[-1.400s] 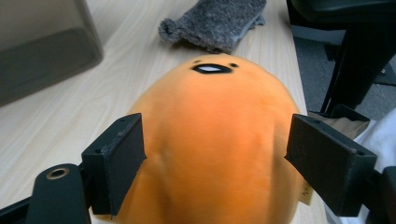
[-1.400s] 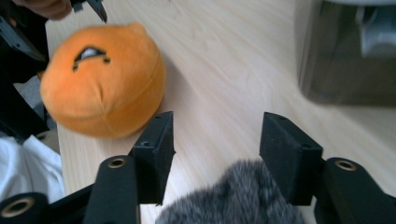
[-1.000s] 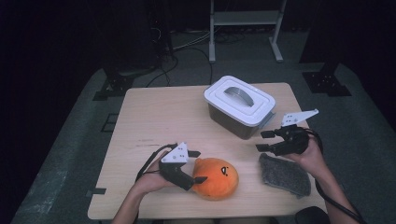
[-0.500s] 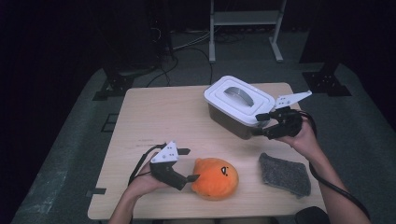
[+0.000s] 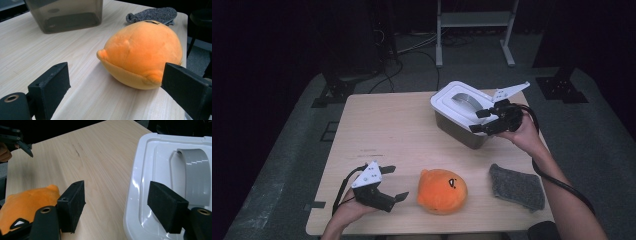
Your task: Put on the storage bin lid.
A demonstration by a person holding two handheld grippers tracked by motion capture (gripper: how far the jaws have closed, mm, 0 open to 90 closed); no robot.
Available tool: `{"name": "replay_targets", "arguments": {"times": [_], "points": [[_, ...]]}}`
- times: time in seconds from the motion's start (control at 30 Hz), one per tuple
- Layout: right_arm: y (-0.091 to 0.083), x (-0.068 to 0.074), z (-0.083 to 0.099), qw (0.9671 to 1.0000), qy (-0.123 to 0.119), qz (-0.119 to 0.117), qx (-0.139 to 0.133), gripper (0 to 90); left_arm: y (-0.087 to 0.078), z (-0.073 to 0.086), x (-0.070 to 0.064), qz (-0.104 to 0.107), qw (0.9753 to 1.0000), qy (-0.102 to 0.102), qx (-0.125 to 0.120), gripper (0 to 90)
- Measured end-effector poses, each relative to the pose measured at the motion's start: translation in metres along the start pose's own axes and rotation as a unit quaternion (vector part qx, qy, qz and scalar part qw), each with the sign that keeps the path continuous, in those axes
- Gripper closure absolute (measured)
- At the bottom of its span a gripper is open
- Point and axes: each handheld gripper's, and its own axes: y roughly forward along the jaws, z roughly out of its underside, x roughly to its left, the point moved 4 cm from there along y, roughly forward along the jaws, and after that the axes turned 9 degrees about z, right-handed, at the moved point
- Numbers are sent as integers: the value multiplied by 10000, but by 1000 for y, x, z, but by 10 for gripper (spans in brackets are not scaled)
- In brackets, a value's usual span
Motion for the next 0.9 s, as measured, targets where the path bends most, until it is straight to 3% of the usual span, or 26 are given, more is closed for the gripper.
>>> {"name": "replay_targets", "arguments": {"times": [0.23, 0.9], "points": [[8, 1, -5, 10000, -65, -37, 24, 292, -1, 2, 2, -51, 10000, 23, 23, 71], [14, -20, -22, 9999, 22, 153, 12, 288, -1, 6, 10, -65, 10000, -7, 19, 71]]}}
